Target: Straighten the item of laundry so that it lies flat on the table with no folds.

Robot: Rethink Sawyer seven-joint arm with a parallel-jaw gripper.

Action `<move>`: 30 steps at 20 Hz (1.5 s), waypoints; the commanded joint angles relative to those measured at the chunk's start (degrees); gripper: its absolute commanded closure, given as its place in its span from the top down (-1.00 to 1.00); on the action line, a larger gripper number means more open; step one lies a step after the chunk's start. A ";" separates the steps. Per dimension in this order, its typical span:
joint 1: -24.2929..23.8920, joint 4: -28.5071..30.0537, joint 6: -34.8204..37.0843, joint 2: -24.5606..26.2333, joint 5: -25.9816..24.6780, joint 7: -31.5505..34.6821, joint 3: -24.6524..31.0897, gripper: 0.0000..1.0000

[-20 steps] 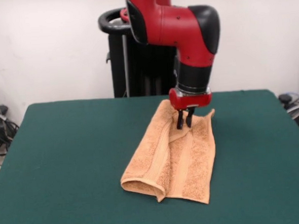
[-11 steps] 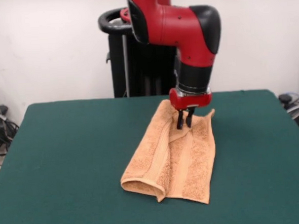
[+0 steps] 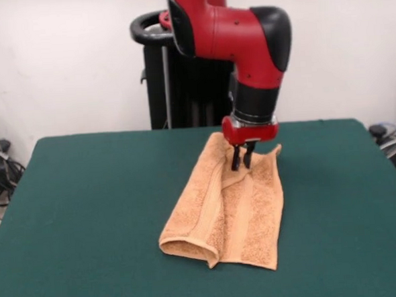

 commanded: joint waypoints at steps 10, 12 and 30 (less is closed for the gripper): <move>-0.89 -9.52 14.47 4.16 2.25 9.01 -13.84 -1.00; -0.51 -10.39 14.49 5.00 2.62 9.65 -14.02 -1.00; 1.85 -12.93 2.28 14.11 5.93 14.85 -14.54 1.00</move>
